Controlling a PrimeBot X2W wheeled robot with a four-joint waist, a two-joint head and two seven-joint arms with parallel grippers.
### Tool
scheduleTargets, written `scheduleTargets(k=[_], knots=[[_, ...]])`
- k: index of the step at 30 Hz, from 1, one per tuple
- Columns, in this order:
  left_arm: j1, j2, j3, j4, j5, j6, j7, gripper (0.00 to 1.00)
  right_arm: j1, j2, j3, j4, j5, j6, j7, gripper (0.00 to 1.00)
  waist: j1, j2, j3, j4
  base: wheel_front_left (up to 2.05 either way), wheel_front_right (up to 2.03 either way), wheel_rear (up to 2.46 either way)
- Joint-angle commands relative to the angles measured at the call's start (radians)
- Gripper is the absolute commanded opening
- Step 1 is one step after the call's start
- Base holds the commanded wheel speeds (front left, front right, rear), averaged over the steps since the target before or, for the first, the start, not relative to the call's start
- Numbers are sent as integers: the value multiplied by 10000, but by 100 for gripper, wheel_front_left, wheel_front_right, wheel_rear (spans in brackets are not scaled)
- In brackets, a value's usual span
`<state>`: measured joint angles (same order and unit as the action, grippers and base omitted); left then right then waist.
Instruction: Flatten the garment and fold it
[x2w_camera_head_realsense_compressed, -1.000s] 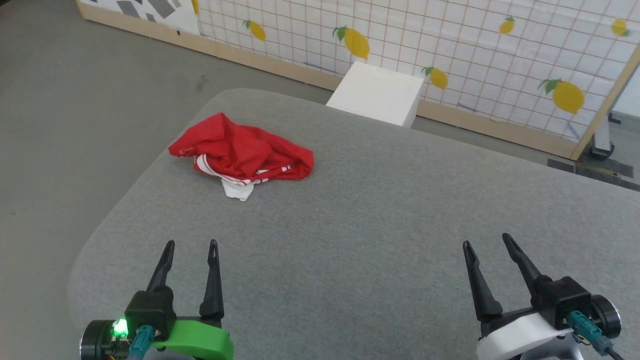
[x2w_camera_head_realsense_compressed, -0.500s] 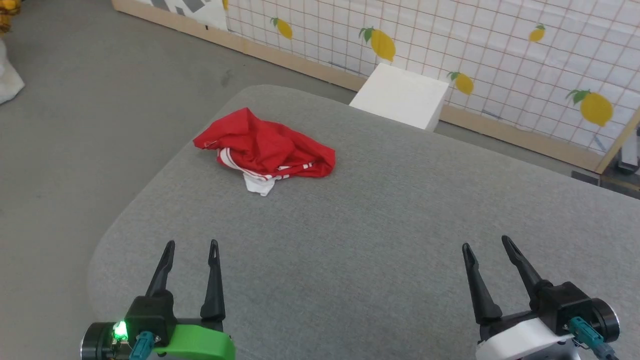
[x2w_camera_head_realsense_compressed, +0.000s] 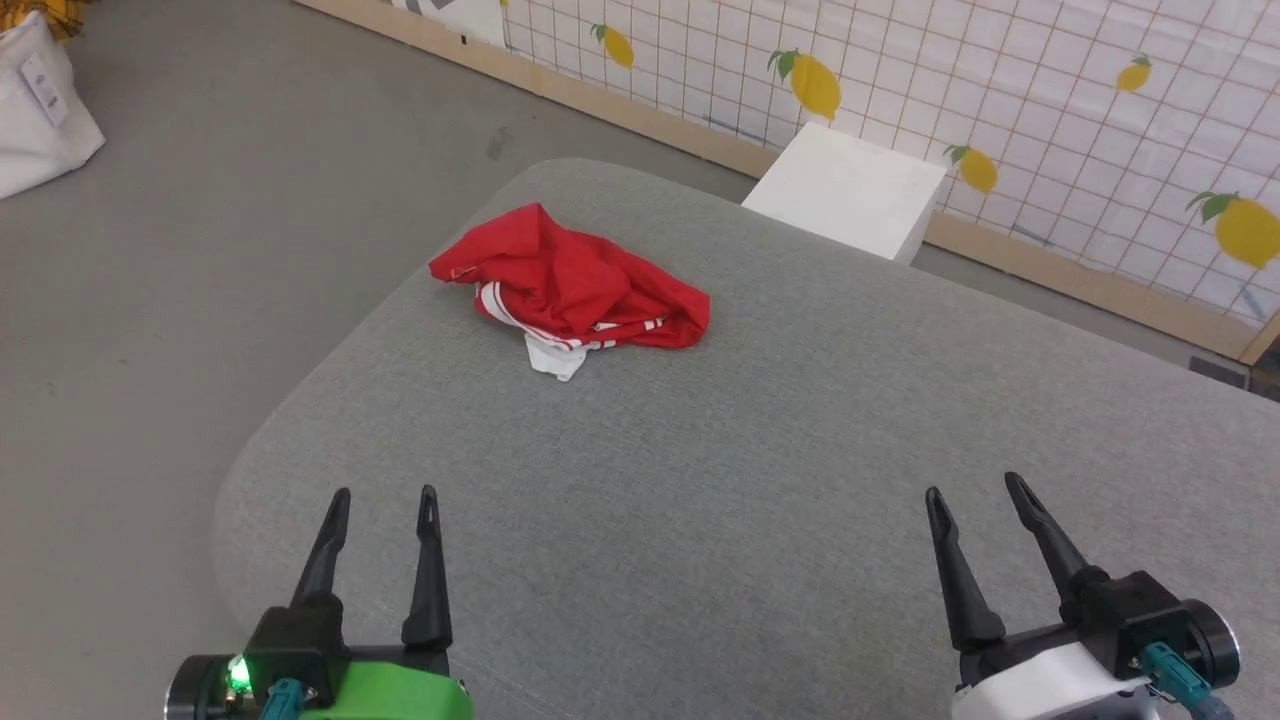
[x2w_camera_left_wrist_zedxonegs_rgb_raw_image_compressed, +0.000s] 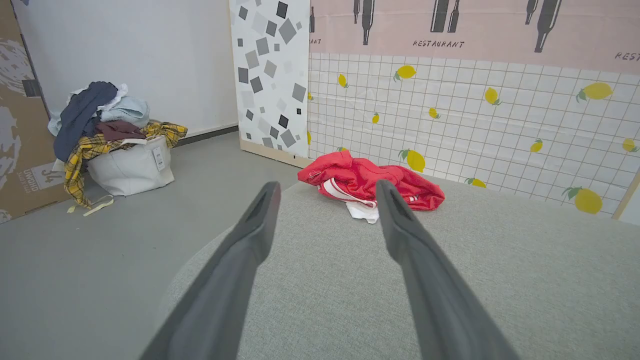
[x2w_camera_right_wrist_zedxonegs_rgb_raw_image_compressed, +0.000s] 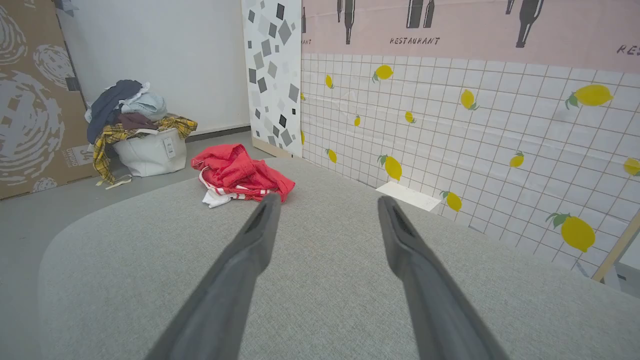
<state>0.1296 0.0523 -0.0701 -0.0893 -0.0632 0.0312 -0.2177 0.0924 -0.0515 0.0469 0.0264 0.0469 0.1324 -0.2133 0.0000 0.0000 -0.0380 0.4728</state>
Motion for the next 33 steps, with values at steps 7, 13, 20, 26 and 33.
scheduleTargets(k=[7,13,20,26,33], knots=[[-48,-16,8,173,-316,-525,-226,100,60,11,-75,-54,-118,-16,-269,100,0,0,429,-13,0,0,0],[-996,323,-45,641,-654,-1140,-286,100,-244,12,-203,-297,-504,-16,-397,100,0,0,1349,-336,0,0,0],[-3613,1260,-87,1779,-1644,-1513,1673,100,-789,13,-355,-911,-1029,-17,-485,100,0,0,2891,-1032,0,0,0],[-6446,2654,-254,3228,-2717,-1607,3856,100,-1370,13,-495,-1447,-1411,-17,-481,100,0,0,4381,-1945,0,0,0],[-8654,4056,-1105,4821,-4165,-1615,5655,100,-1784,12,-657,-1918,-1525,-17,-479,100,0,0,5519,-2707,0,0,0]])
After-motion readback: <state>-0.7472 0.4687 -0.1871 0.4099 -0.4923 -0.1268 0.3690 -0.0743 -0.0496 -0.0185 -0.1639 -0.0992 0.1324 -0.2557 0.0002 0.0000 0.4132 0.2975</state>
